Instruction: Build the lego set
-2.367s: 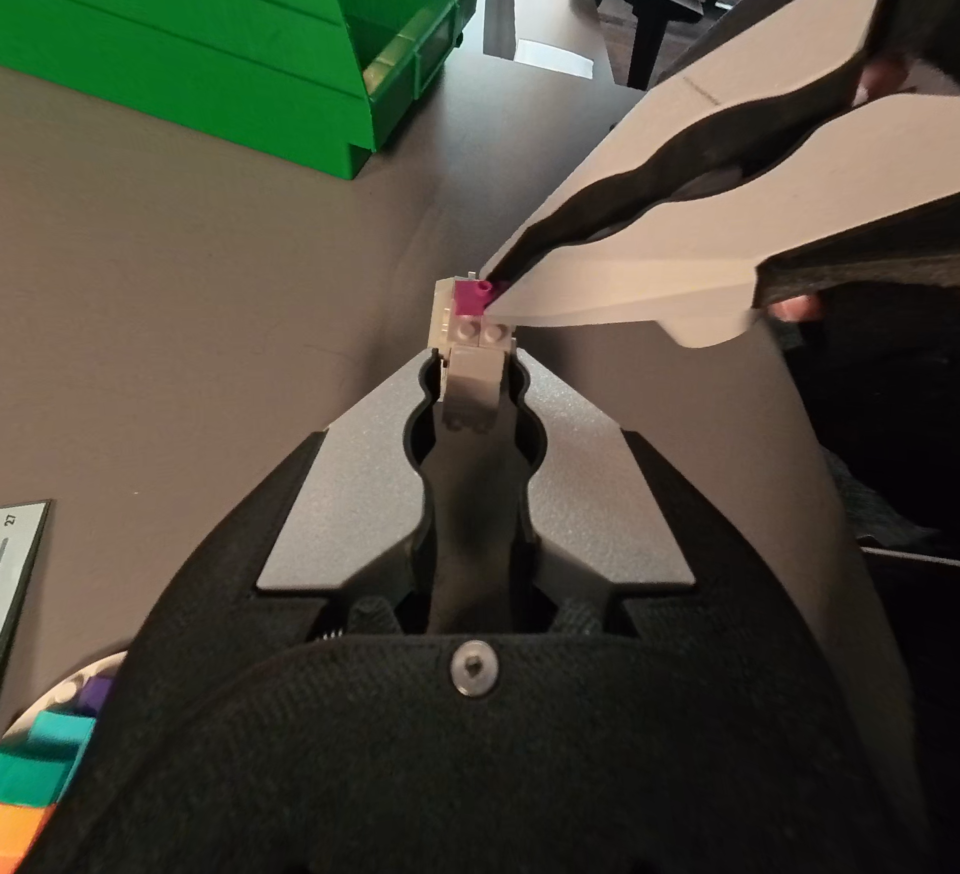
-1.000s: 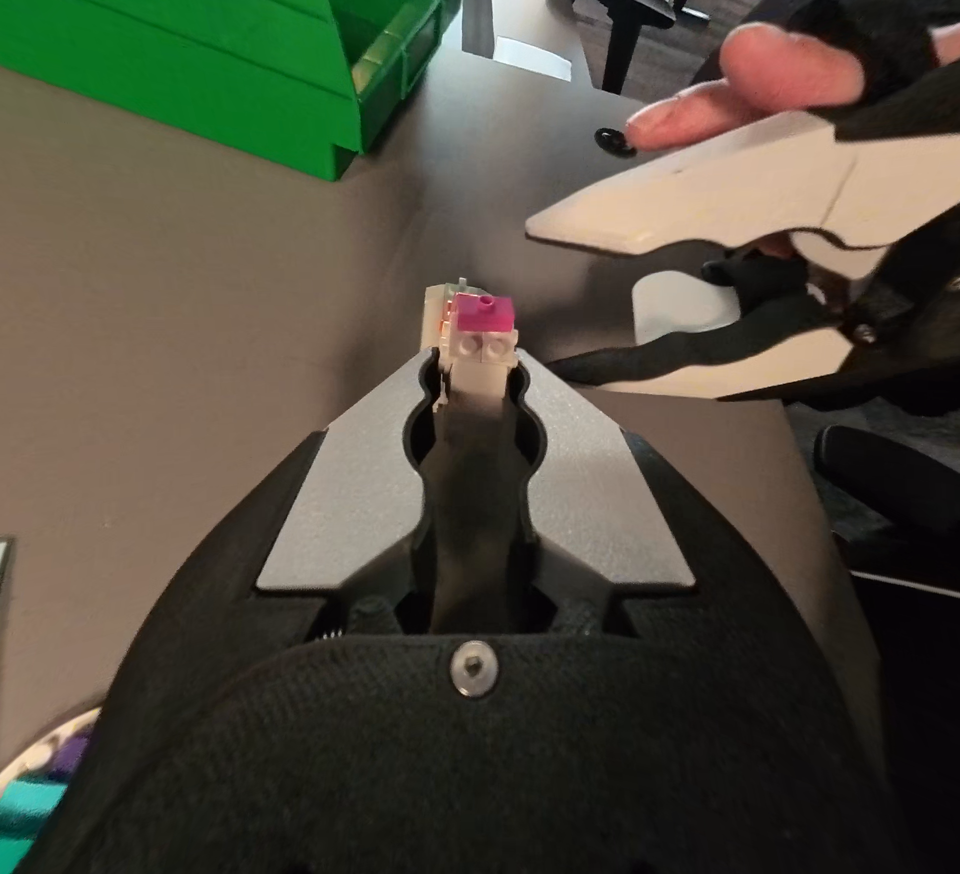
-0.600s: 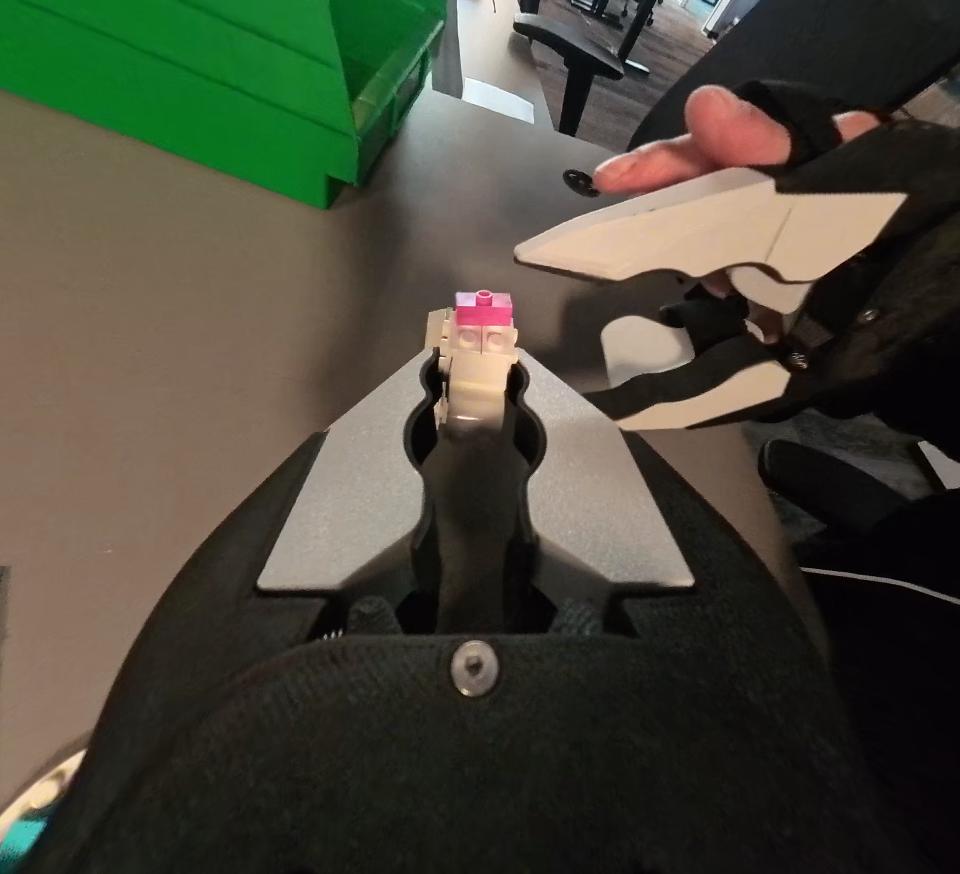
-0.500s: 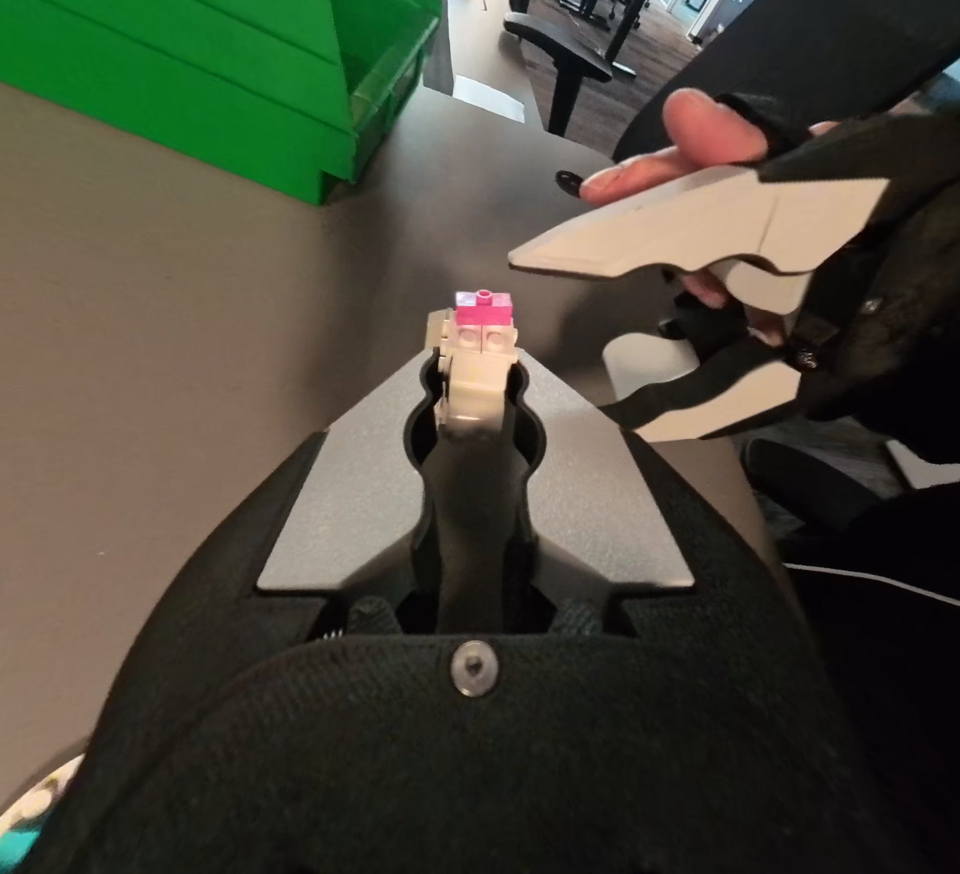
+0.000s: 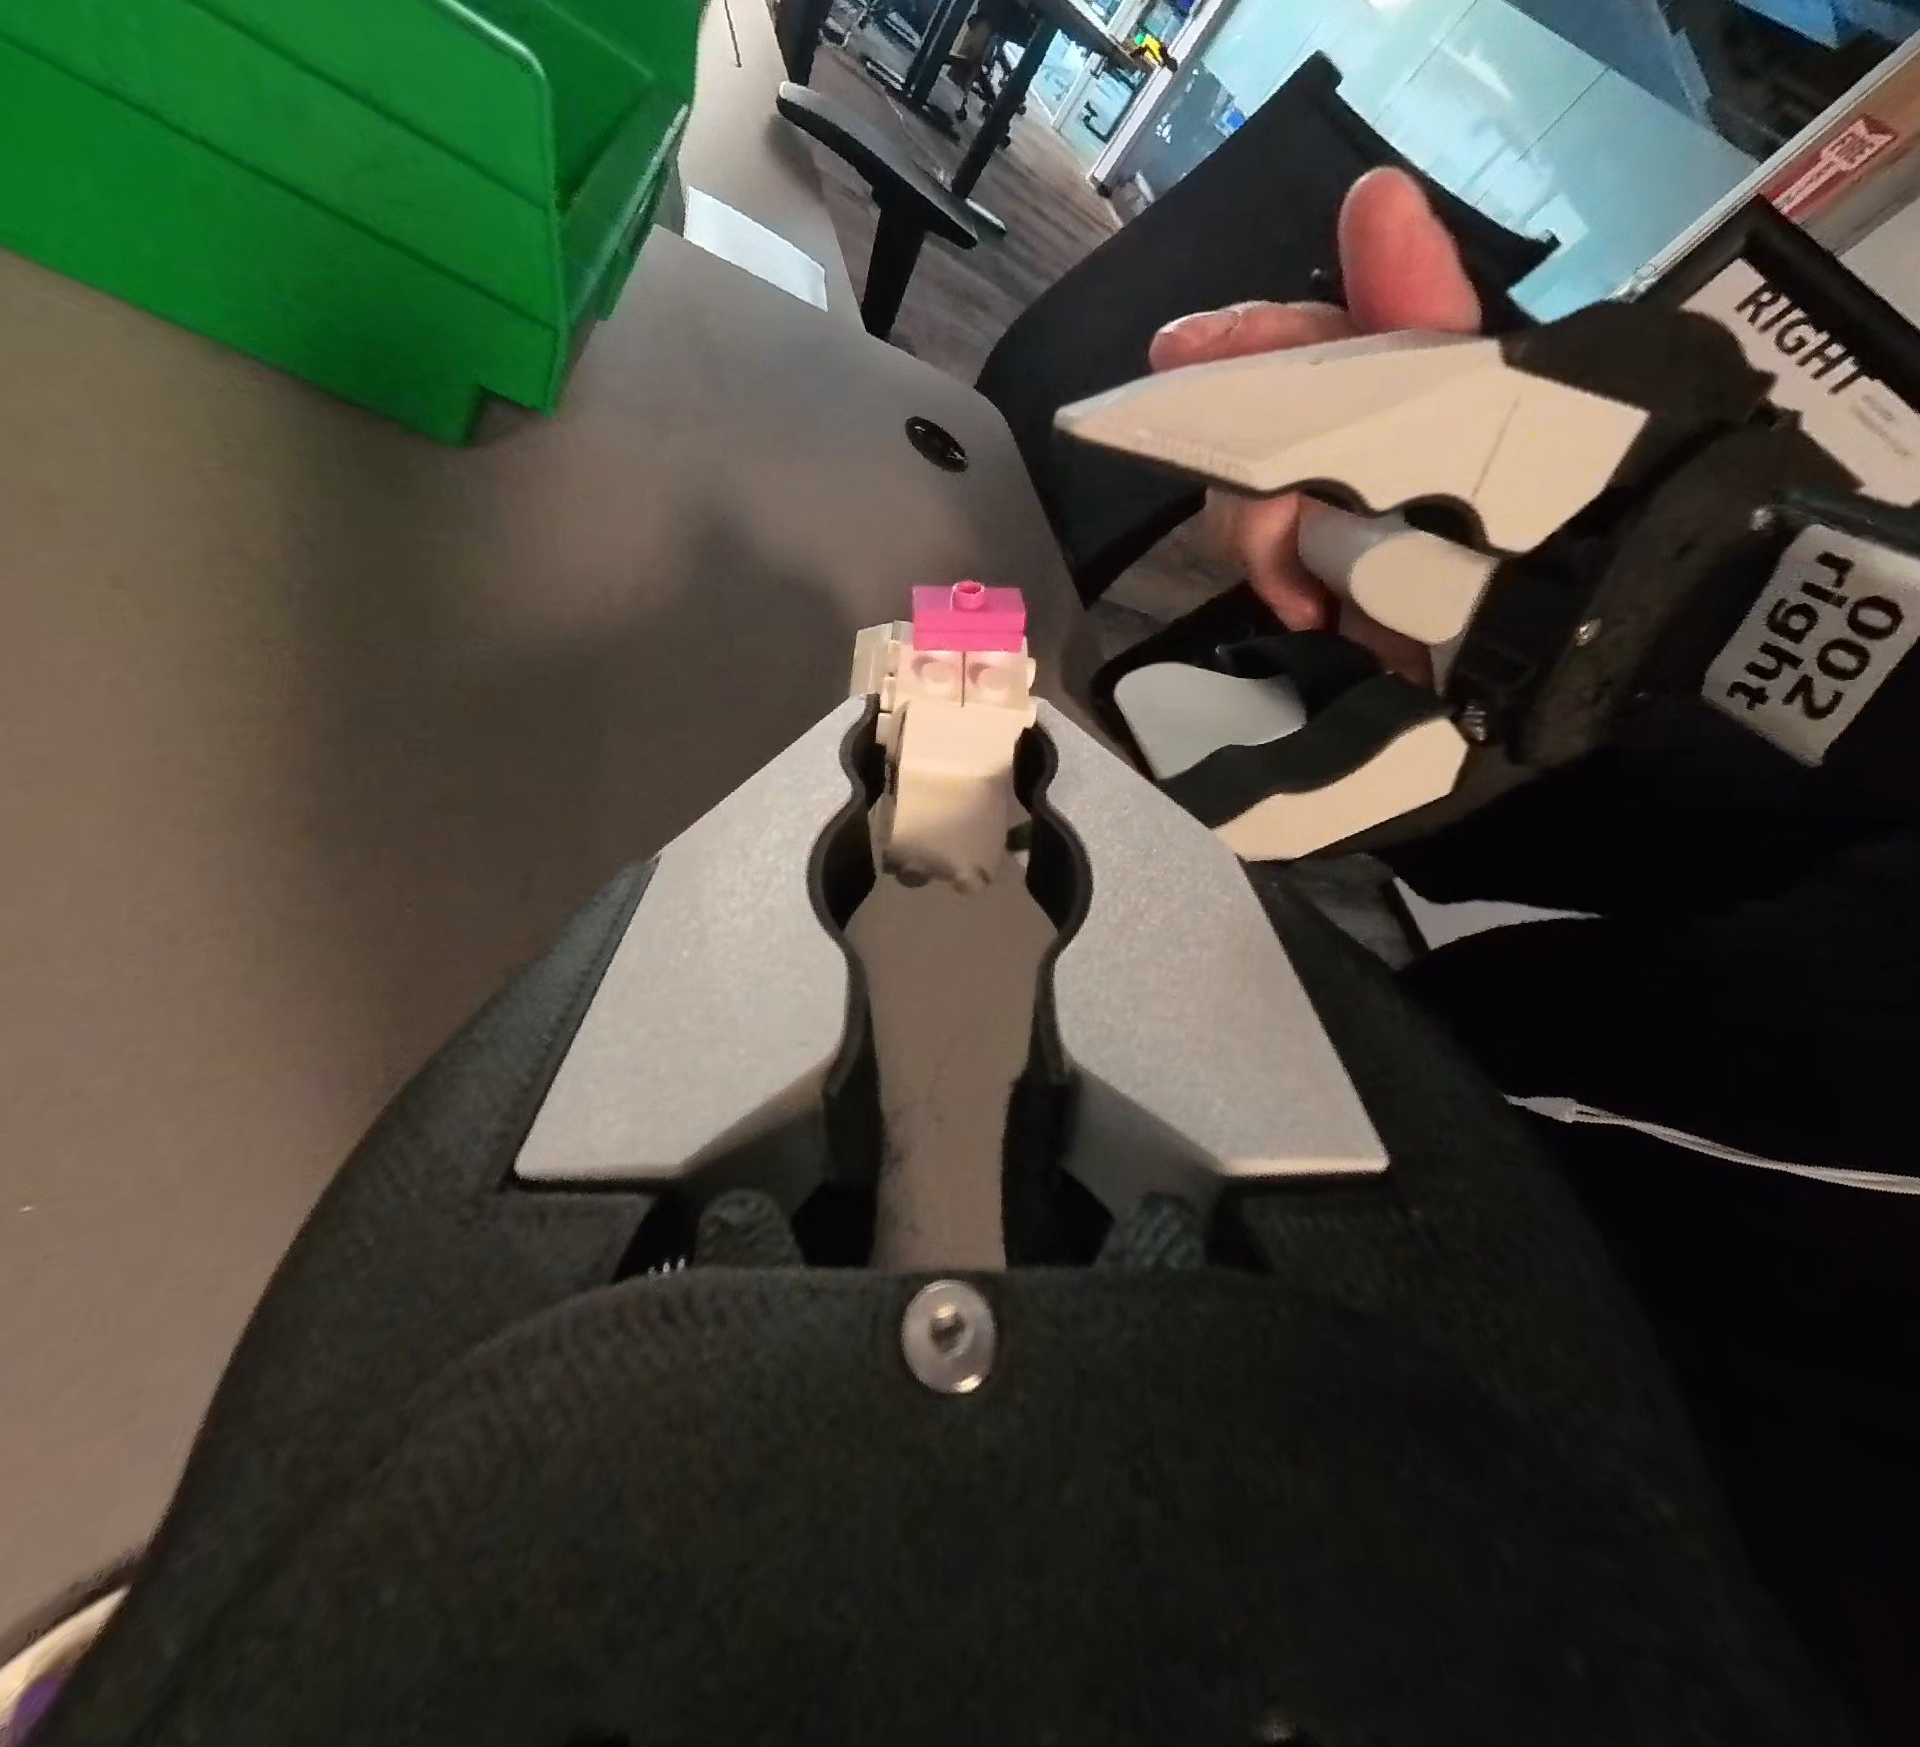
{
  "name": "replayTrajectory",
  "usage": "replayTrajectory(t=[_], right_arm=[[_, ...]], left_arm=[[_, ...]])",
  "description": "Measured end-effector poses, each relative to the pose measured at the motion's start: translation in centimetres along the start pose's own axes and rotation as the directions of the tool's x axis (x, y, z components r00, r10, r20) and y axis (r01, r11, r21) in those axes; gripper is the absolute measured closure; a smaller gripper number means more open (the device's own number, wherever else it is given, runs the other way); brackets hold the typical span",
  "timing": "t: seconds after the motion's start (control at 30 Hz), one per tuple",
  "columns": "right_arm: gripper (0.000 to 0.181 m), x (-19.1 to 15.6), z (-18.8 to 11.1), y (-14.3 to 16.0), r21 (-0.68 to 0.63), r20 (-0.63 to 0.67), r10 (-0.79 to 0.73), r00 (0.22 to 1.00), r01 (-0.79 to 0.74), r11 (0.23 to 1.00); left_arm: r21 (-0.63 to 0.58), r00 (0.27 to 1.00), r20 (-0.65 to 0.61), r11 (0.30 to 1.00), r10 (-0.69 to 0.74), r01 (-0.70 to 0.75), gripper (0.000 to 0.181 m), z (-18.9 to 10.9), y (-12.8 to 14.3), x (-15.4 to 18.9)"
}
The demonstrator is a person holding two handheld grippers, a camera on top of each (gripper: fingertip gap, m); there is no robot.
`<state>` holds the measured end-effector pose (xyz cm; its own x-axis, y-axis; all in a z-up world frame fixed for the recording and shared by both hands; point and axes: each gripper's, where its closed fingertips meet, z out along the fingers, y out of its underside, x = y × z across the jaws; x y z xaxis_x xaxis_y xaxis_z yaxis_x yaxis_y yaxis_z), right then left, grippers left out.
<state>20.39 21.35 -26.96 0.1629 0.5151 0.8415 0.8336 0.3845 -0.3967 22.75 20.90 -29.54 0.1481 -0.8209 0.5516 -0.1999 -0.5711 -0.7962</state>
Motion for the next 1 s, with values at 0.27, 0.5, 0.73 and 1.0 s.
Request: replayTrajectory(t=[0.27,0.5,0.73,1.0], right_arm=[[0.121,-0.5,0.4,0.1,-0.04,0.029,-0.039,0.999,0.04,0.998],[0.122,-0.6,0.7,0.2,-0.069,0.02,-0.102,0.995,0.103,0.992],[0.127,-0.3,1.1,-0.1,-0.067,0.011,-0.131,0.991,0.131,0.989],[0.115,0.3,-0.4,-0.5,-0.003,0.07,-0.057,0.996,0.057,0.998]], left_arm=[[-0.005,0.998,0.041,0.999,0.051,-0.051,0.158,0.2,0.0,0.7],[-0.002,0.994,0.086,0.998,0.066,-0.066,0.157,0.1,-0.3,0.5],[-0.009,0.988,0.128,0.996,0.088,-0.088,0.158,-0.3,-0.7,0.1],[-0.006,0.987,0.123,0.995,0.104,-0.104,0.157,-0.7,-1.1,0.3]])
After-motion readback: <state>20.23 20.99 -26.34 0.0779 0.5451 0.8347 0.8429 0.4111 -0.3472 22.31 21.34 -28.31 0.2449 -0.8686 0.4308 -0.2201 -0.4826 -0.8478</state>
